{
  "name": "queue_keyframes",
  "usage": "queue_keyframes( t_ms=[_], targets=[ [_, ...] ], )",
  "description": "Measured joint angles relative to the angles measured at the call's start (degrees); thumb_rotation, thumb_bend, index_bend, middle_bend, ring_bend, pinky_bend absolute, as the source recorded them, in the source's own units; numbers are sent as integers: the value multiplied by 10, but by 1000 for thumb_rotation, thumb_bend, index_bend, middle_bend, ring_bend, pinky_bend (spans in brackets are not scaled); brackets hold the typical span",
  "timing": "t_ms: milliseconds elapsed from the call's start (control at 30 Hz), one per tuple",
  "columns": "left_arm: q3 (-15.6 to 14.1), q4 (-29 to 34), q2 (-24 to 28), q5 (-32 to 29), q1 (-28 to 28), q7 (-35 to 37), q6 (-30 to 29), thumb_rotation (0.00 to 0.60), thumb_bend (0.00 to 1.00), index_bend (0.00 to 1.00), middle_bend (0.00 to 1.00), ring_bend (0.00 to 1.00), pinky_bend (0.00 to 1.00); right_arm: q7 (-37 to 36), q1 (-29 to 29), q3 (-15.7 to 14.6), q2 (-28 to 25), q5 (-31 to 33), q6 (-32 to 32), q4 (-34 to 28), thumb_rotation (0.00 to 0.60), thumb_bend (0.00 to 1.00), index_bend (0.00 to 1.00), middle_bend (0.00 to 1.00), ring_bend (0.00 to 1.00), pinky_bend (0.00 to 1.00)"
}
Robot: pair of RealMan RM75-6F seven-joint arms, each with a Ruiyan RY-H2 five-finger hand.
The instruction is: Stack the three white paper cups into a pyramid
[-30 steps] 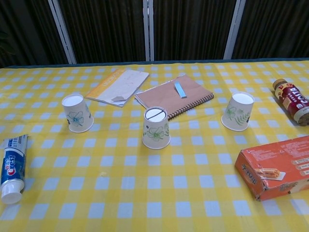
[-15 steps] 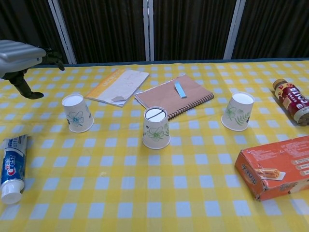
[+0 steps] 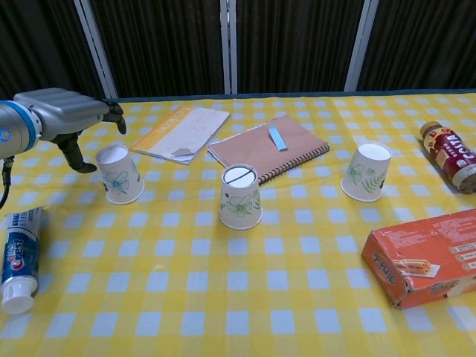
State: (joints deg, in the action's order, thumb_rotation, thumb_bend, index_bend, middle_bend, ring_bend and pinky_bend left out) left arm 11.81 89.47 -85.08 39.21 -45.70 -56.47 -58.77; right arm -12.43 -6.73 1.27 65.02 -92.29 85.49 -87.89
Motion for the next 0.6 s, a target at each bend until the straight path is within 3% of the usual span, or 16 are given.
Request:
queue_keyframes(
  t_ms=[200,600],
  targets=[
    [-9,-9,-9,2,-9,12,-9,600,330,494,0,0,0,-3,1,0,-1,1,1,1,600,147,93,0,0,0],
    [-19,36,18,33,-9,37,-34,600,331,511,0,0,0,-3,2,-1,-2,-4,6,-3,600,146,94,0,0,0]
  ],
)
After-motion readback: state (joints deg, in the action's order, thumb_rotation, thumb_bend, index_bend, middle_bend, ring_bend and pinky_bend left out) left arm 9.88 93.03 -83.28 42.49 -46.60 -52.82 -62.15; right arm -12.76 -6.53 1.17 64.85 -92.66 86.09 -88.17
